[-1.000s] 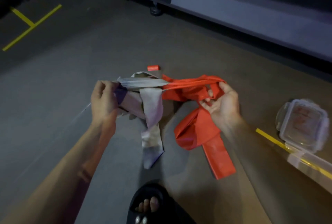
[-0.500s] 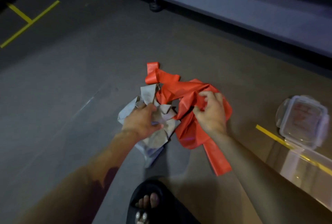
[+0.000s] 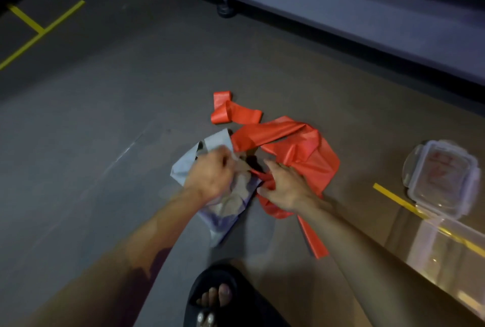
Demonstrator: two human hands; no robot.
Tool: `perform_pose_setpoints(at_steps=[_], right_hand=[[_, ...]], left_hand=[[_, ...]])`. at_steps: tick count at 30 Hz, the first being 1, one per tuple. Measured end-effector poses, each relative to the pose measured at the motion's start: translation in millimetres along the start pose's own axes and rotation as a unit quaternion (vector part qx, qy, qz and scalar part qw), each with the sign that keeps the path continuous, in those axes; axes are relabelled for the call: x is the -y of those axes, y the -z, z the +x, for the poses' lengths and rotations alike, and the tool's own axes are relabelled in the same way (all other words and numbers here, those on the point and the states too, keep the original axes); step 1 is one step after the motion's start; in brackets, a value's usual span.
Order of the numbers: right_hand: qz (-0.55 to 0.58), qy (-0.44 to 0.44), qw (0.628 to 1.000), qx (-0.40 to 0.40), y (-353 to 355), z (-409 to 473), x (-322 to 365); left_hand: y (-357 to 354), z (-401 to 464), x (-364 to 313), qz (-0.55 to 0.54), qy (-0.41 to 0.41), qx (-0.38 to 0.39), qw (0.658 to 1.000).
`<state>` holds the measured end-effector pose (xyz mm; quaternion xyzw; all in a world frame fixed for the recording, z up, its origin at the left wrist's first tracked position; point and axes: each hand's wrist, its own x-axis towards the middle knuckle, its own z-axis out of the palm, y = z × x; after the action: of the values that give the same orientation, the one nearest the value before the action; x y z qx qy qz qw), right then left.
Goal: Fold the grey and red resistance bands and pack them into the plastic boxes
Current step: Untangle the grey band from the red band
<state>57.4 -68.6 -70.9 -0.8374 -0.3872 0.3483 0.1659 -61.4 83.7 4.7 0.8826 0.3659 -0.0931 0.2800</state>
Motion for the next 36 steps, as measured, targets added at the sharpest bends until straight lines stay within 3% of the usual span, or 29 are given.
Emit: perform_pose_setpoints(at_steps=[2,5,7,10,12,14,17,19,21,24,28,31,33,36], right_hand=[[0.034,0.02,0.998,-0.047,4,-3,-1],[0.123,0.087,0.977,-0.153,16,-8,3],[0.141,0.092,0.966,-0.199,34,-7,0],[0.217,0.002,0.944,-0.248,63,2,-26],[0.27,-0.075,0.922,-0.268,72,7,-47],[0.326,-0.167,0.903,-0.225,68,8,-60],[0.349,-0.284,0.879,-0.156,49,8,-63],[0.331,-0.298,0.881,-0.162,42,6,-62],[0.298,-0.286,0.89,-0.192,49,5,-57],[0.142,-0.218,0.954,-0.151,60,-1,-47],[0.04,-0.105,0.993,-0.044,71,-8,8],[0.053,0.064,0.993,-0.082,71,-9,58],[0.123,0.098,0.977,-0.145,72,-11,77],[0.163,0.026,0.961,-0.22,89,-11,84]], left_hand=[[29,-1,-14,-0.104,-0.034,-0.089,0.99],[91,0,-30,-0.151,-0.135,-0.22,0.954],[124,1,-31,-0.163,-0.122,-0.316,0.927],[152,1,-8,-0.176,-0.032,-0.444,0.878],[156,-3,8,-0.198,0.012,-0.48,0.855],[152,-8,15,-0.2,0.008,-0.488,0.85],[136,-12,19,-0.106,-0.046,-0.409,0.905],[131,-13,20,-0.043,-0.014,-0.336,0.941],[137,-16,11,-0.136,0.008,-0.333,0.933],[154,-26,-26,-0.373,-0.004,-0.266,0.889],[157,-38,-65,-0.422,-0.047,-0.061,0.903],[147,-46,-78,-0.451,-0.101,0.03,0.886],[143,-49,-82,-0.461,-0.16,0.03,0.872],[140,-42,-71,-0.385,-0.204,-0.051,0.899]])
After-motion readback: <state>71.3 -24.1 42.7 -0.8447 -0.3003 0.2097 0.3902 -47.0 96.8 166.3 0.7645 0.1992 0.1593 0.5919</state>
